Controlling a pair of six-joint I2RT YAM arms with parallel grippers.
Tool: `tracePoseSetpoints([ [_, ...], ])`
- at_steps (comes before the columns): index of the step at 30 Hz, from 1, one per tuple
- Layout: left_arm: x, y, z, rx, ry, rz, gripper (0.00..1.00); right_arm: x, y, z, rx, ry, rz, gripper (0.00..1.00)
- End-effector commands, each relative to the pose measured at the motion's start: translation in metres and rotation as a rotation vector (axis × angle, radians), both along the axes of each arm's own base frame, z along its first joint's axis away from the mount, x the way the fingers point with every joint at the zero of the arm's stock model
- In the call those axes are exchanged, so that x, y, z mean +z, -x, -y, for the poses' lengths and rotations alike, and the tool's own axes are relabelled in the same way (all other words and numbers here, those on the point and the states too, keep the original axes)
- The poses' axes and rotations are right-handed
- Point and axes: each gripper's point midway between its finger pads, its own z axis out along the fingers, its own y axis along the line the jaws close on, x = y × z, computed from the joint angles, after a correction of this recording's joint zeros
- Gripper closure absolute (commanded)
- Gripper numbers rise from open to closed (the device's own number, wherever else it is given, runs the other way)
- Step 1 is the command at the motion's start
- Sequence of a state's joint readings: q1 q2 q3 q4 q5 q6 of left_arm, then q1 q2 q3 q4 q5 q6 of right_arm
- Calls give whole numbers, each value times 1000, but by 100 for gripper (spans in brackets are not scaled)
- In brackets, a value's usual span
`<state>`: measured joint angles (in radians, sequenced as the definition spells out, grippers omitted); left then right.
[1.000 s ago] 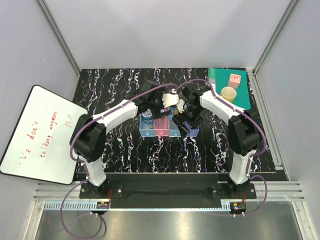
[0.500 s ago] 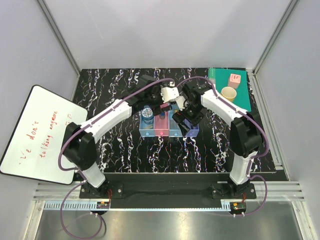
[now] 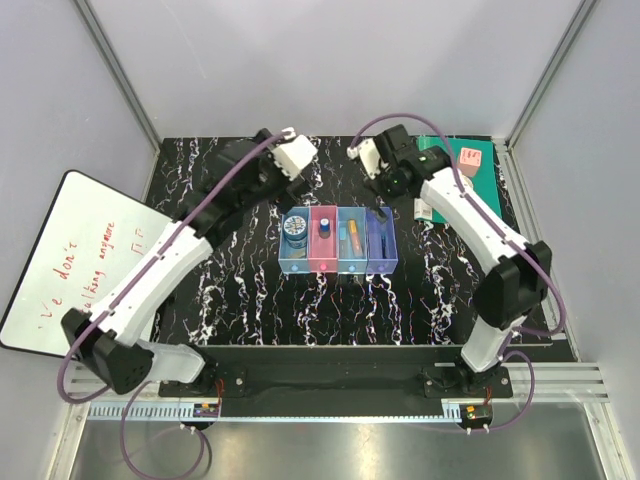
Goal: Sort the stationery into containers
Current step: Reset both arms
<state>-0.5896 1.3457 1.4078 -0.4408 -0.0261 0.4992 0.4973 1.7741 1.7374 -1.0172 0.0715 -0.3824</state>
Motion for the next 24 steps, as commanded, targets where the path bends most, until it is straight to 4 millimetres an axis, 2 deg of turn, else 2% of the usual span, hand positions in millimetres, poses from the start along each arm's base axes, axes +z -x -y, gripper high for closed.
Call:
tracePoseSetpoints([
  [1,36,5,-57,276,71,41,1,86,-18,30,-71,50,308,0],
  [5,46,20,-107,509,95,87,1,123,-5,50,-120,54,407,0],
  [7,49,29,-132,633,109,113,1,140,13,57,-128,22,419,0],
  [8,44,33,-139,656,102,115,1,147,20,55,-112,-8,420,0],
  [9,52,43,-148,667,126,139,1,158,32,59,-110,-32,431,0],
  [11,49,54,-156,673,131,146,1,174,41,61,-144,-92,467,0],
  [12,56,65,-162,679,172,164,1,191,49,64,-155,-133,512,0],
  [14,54,73,-167,693,197,160,1,205,57,67,-192,-193,551,0],
  [15,52,79,-174,710,215,147,1,220,64,71,-213,-232,596,0],
  [19,48,87,-185,743,219,142,1,231,79,75,-251,-314,620,0],
  [24,50,92,-186,732,228,139,1,228,84,74,-258,-338,608,0],
])
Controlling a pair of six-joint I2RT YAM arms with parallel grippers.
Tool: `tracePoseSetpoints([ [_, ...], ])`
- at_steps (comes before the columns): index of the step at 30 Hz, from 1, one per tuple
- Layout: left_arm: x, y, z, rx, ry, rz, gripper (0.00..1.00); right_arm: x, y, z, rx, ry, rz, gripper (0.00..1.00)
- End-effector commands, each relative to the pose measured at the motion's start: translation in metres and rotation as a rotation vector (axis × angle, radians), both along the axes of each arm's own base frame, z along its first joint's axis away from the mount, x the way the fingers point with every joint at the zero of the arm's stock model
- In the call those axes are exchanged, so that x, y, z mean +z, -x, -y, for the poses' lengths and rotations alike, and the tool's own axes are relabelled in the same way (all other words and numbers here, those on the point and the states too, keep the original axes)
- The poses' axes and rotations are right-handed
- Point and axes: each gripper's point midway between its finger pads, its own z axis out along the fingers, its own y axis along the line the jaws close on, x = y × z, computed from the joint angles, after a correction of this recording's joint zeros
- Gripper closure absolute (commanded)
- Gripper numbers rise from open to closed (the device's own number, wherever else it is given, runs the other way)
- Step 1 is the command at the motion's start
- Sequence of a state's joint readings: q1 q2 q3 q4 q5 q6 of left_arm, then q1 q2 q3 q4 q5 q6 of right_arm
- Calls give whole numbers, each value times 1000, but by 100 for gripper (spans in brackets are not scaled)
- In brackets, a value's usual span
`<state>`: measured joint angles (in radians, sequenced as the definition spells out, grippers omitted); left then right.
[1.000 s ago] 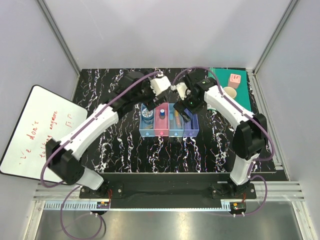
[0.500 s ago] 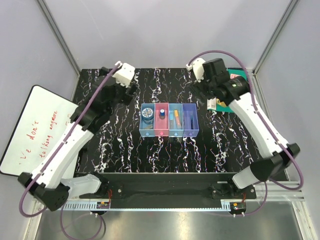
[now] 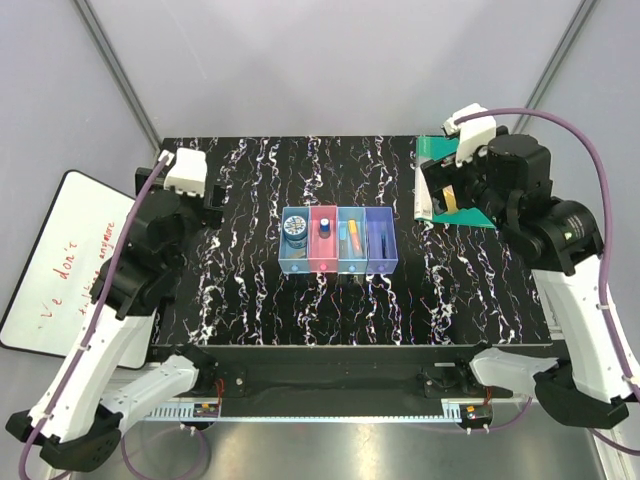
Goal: Sort the stationery into containers
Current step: Reset both arms
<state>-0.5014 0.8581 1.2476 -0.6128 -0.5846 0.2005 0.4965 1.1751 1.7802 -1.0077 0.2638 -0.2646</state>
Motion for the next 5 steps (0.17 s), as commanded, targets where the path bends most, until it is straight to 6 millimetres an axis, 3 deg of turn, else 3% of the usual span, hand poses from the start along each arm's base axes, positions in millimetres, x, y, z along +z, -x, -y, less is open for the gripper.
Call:
tracePoseSetpoints([
  [1,-3,1,-4,26,12,-7,1,2,-5,-7,-12,-64,2,0],
  [5,-3,3,-5,29,11,-4,1,3,-4,-9,-5,-73,3,0],
])
